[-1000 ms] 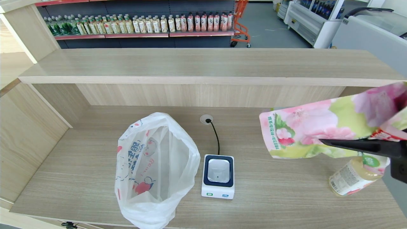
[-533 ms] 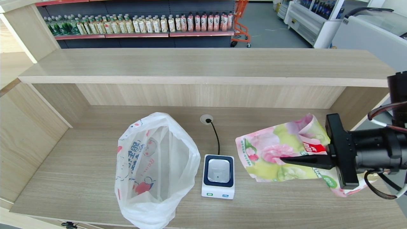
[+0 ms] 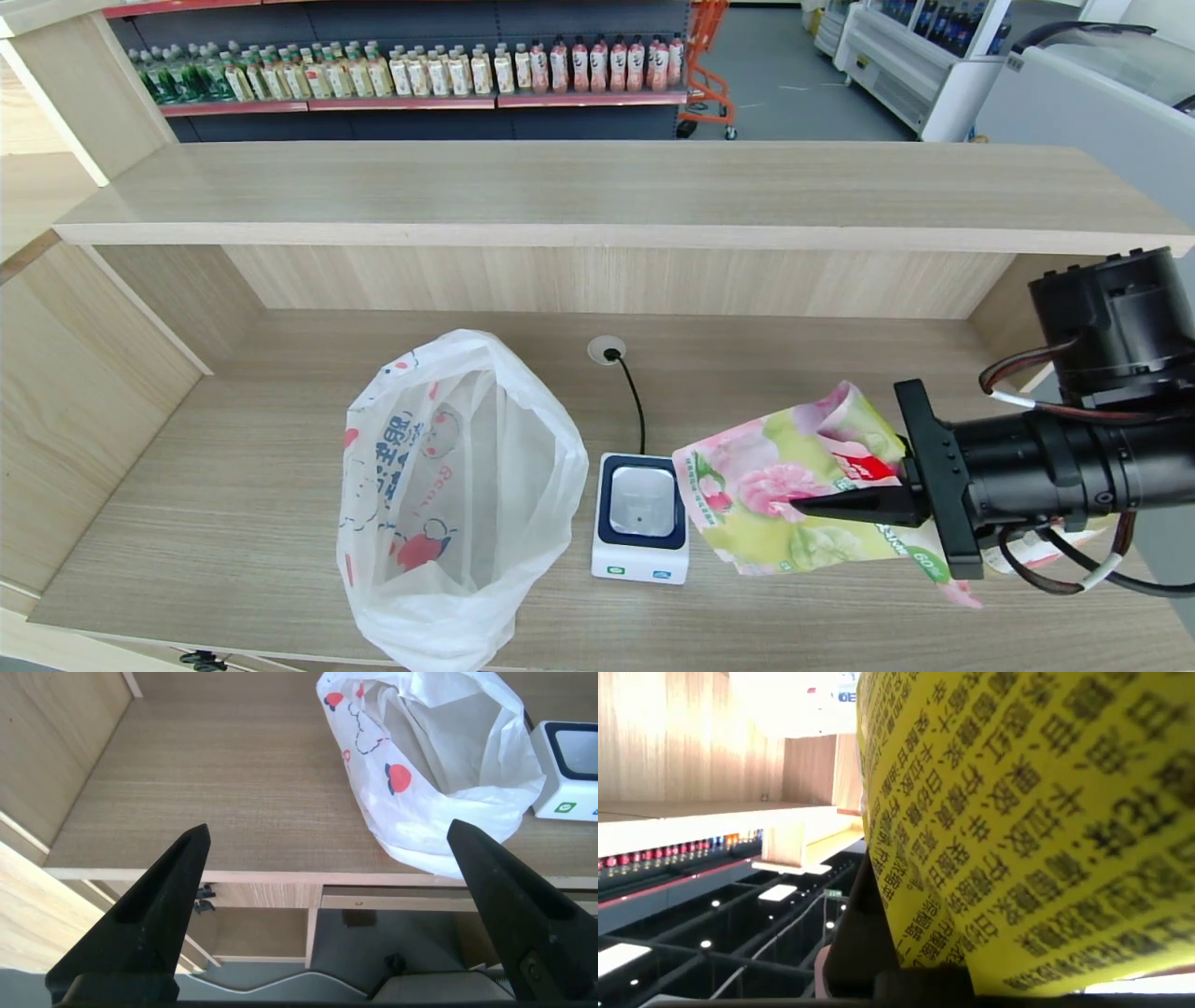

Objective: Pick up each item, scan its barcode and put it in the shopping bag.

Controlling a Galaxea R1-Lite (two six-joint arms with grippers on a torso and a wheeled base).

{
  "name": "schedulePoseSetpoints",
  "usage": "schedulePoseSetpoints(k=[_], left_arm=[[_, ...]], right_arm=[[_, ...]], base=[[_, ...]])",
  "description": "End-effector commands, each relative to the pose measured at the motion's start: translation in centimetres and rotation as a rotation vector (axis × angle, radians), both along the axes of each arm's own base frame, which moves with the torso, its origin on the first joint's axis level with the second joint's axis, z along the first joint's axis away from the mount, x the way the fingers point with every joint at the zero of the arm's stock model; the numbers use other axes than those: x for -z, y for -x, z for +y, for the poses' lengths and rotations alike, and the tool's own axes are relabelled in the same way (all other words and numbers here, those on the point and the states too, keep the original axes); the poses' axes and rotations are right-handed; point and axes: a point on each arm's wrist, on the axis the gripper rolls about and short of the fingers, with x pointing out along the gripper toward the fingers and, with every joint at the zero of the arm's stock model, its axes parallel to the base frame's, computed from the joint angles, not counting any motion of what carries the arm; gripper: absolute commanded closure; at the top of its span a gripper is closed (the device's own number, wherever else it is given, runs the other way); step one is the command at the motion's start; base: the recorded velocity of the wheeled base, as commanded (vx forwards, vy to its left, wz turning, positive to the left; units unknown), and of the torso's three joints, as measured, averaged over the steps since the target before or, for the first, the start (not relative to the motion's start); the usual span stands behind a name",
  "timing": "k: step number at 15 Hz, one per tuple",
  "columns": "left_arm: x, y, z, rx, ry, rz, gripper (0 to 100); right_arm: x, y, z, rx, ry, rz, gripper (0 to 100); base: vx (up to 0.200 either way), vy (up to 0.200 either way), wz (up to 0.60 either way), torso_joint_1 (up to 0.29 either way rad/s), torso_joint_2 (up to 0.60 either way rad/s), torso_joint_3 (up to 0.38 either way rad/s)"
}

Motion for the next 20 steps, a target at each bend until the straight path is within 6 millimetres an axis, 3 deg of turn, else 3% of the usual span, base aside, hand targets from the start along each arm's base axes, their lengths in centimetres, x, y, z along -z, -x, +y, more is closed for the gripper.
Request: schedulePoseSetpoints(k=[1, 20], left_arm=[[0.0, 0.0, 0.0, 0.0, 0.0, -0.001, 0], [0.0, 0.0, 0.0, 0.0, 0.0, -0.001, 0]], right_arm=[[0.8, -0.9, 0.4, -0.001, 0.011, 0.025, 100], [3.8, -5.1, 4.3, -0.06, -0.028, -0.056, 100]], base=[[0.0, 0.0, 0.0, 0.0, 0.0, 0.0], [0.0, 0.0, 0.0, 0.0, 0.0, 0.0]])
